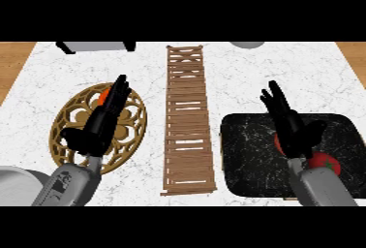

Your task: Pick the tomato from the tray and place it in the tiered shelf

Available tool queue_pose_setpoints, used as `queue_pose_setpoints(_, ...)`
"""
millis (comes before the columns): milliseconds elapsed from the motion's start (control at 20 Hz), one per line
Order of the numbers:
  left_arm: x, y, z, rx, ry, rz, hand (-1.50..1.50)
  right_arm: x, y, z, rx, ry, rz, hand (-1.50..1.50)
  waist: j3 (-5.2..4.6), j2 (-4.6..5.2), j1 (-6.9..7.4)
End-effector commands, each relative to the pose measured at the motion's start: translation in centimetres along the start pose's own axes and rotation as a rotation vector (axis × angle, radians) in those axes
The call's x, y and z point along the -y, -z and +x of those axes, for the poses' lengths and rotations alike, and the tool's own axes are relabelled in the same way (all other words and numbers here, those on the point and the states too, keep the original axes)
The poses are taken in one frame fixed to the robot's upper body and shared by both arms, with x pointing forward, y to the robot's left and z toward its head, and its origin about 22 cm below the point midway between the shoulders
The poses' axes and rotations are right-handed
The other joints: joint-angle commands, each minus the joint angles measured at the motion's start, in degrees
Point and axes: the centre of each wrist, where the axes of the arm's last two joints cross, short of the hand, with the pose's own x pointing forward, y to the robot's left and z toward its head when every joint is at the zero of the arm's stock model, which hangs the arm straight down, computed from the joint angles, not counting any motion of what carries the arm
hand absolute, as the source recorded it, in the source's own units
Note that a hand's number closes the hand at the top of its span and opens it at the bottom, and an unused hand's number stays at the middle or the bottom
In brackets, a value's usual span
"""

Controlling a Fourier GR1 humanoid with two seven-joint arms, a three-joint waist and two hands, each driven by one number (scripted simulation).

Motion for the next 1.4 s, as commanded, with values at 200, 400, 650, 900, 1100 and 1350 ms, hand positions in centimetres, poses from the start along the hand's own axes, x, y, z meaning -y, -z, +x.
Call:
queue_pose_setpoints(200,-5.0,-1.1,0.3,-0.045,0.101,0.230,0.00,2.4,0.1,4.0,0.127,-0.023,0.569,1.50,-0.91,-1.54,4.62)
queue_pose_setpoints(400,-6.8,-3.0,-0.2,-0.109,0.077,0.312,0.00,12.1,-0.4,3.7,0.073,0.110,0.450,-1.50,-0.99,-0.79,3.33)
queue_pose_setpoints(650,-5.3,-3.7,0.7,-0.103,0.074,0.300,0.00,17.9,-0.6,6.2,0.190,0.176,0.696,-1.50,-1.00,-0.88,3.25)
queue_pose_setpoints(900,-6.1,-3.7,0.7,-0.125,0.089,0.316,0.00,21.5,-0.3,14.3,0.166,-0.150,0.931,-1.50,-1.06,-0.89,2.52)
queue_pose_setpoints(1100,-6.4,-4.6,1.4,-0.114,0.079,0.331,0.00,19.9,-1.1,18.0,0.129,-0.402,1.057,-1.50,-0.98,-1.39,1.82)
queue_pose_setpoints(1350,-6.2,-4.4,1.5,-0.129,0.083,0.349,0.00,15.5,-2.5,23.9,0.230,-0.848,1.024,-1.50,-0.99,-1.56,0.79)
